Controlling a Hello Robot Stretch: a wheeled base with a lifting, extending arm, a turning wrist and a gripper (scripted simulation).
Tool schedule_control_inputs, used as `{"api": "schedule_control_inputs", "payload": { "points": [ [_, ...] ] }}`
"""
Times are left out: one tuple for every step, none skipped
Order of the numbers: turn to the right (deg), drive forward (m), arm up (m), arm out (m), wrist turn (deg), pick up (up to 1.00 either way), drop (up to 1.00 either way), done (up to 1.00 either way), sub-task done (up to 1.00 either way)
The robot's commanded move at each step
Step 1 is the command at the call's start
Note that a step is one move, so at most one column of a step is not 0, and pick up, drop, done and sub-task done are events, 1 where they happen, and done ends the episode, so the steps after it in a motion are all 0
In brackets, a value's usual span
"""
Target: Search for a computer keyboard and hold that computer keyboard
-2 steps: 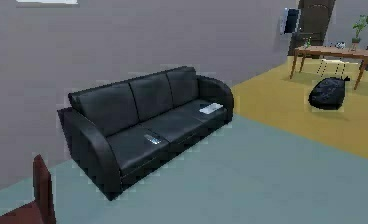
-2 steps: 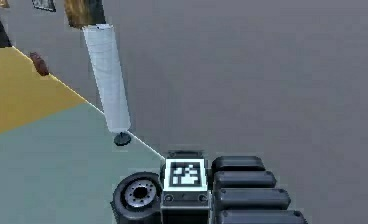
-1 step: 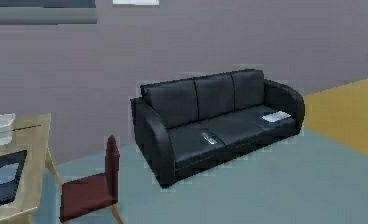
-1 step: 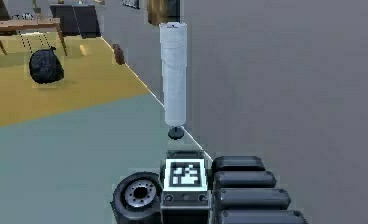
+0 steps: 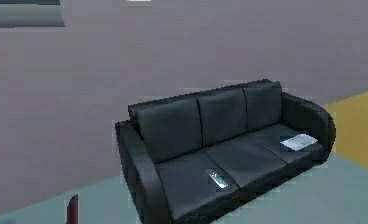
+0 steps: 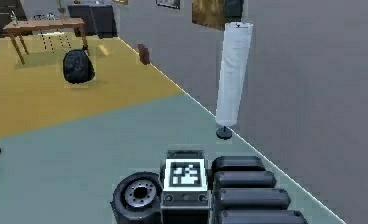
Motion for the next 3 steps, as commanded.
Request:
{"api": "schedule_control_inputs", "payload": {
  "points": [
    [-45.0,0.0,0.0,0.0,0.0,0.0,0.0,0.0,0.0],
    [-45.0,0.0,0.0,0.0,0.0,0.0,0.0,0.0,0.0],
    [-18.0,0.0,0.0,0.0,0.0,0.0,0.0,0.0,0.0]
  ]
}}
